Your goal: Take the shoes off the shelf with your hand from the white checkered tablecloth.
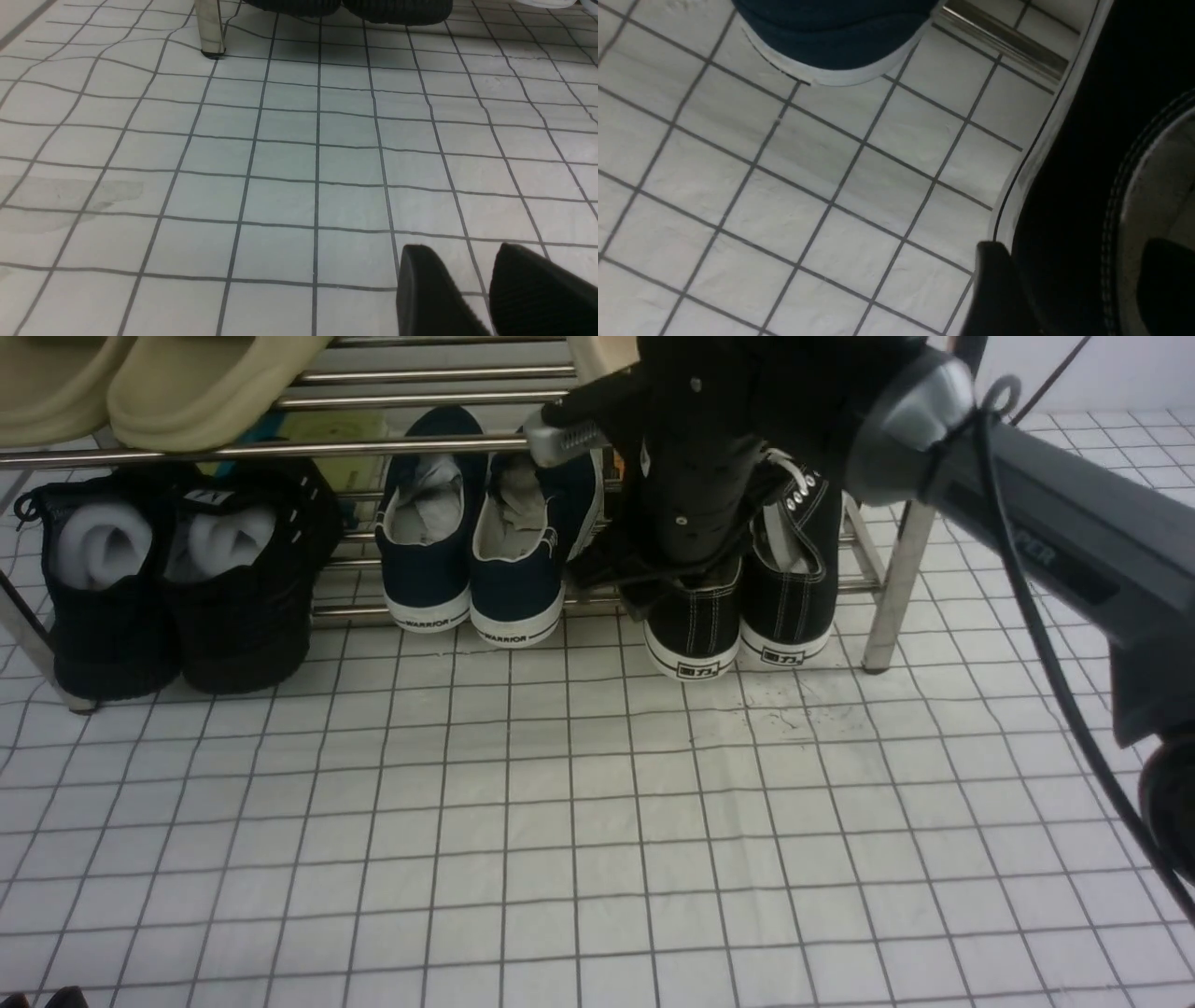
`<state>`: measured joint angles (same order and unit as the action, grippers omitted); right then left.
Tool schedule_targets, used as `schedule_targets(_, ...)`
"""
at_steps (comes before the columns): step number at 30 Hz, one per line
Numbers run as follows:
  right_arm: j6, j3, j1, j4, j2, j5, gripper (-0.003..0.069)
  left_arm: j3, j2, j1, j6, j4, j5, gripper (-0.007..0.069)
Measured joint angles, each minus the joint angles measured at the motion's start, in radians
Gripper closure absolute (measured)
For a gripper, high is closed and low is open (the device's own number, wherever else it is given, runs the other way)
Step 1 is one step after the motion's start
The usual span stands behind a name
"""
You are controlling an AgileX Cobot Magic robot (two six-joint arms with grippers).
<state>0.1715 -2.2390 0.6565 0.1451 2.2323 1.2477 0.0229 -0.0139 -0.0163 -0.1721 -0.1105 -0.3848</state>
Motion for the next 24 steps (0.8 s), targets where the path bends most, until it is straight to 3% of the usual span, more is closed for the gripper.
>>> schedule_targets(7,0.0,0.0,0.0,0.074,0.046,-0.001,0.0249,0.0,0.0,0.0,0.0,0.0,0.0,0.0385)
schedule_targets(10,0.0,0.0,0.001,0.07,0.057,-0.003,0.0347,0.0,0.0,0.0,0.0,-0.001,0.0,0.0385)
schedule_targets(13,-0.014,0.0,0.005,0.046,0.062,-0.005,0.0556,0.0,0.0,0.0,0.0,-0.001,0.0,0.0385)
schedule_targets(15,-0.033,0.0,0.005,0.027,0.062,-0.005,0.0638,0.0,0.0,0.0,0.0,-0.001,0.0,0.0385)
schedule_targets(24,-0.039,0.003,0.034,-0.089,-0.051,0.02,0.0648,0.0,0.0,0.0,0.0,-0.001,0.0,0.0385)
